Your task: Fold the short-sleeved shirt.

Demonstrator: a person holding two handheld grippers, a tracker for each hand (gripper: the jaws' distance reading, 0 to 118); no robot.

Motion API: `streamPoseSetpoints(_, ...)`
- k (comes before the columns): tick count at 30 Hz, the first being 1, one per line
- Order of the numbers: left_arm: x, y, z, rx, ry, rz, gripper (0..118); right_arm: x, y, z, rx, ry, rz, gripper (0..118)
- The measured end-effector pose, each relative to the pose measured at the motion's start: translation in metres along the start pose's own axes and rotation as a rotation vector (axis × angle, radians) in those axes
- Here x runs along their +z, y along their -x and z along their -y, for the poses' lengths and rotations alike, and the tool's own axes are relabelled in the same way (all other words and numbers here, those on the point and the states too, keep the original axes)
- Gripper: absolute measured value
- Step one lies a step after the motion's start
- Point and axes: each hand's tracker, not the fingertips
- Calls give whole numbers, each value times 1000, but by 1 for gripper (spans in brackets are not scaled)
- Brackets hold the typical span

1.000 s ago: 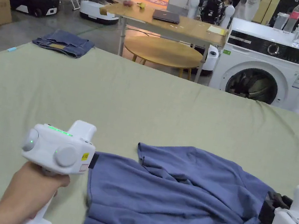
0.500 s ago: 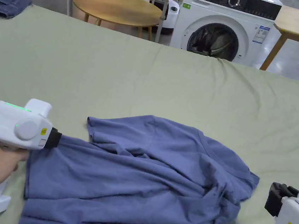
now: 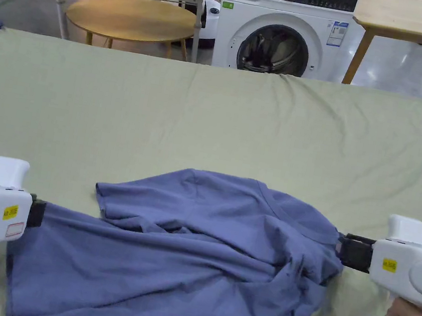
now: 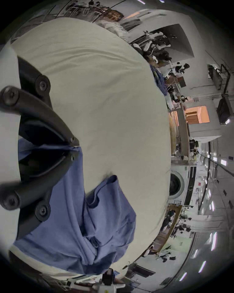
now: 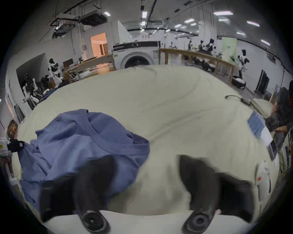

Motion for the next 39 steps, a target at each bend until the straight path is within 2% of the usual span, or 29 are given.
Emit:
streamPoseSetpoints(5, 0, 0, -3, -32, 4, -14, 0, -38, 12, -5, 49, 31, 63, 99)
streamPoseSetpoints(8, -1, -2, -5, -41, 10, -18, 0, -55, 17, 0, 56, 92, 47, 91)
streamPoseSetpoints(10, -4, -4, -6, -53, 15, -22, 0, -48, 16, 2, 49, 60, 49, 87)
streamPoseSetpoints(11, -4, -4, -6, -58, 17, -23, 0, -42, 16, 2, 43, 46, 38, 75)
streamPoseSetpoints(13, -6, -5, -5, -66, 23, -24, 0, -31, 20, 1, 72, 3, 45, 1)
streamPoseSetpoints(17, -1, -4, -5, -65, 17, -27, 0, -15, 27, 1, 99, 4, 48, 1)
streamPoseSetpoints(21, 23, 2, -16, -88, -26, -43, 0, 26, 34, -15, 93, -106, 19, 1)
streamPoseSetpoints(28, 84, 20, -71, -98, -184, -94, 0, 124, 57, -87, 127, -307, -37, 1)
streamPoseSetpoints(36, 139, 52, -145, -81, -336, -196, 0, 210, 94, -173, 189, -509, 0, 1)
streamPoseSetpoints(39, 157, 60, -177, -69, -394, -213, 0, 229, 99, -207, 179, -567, 23, 1)
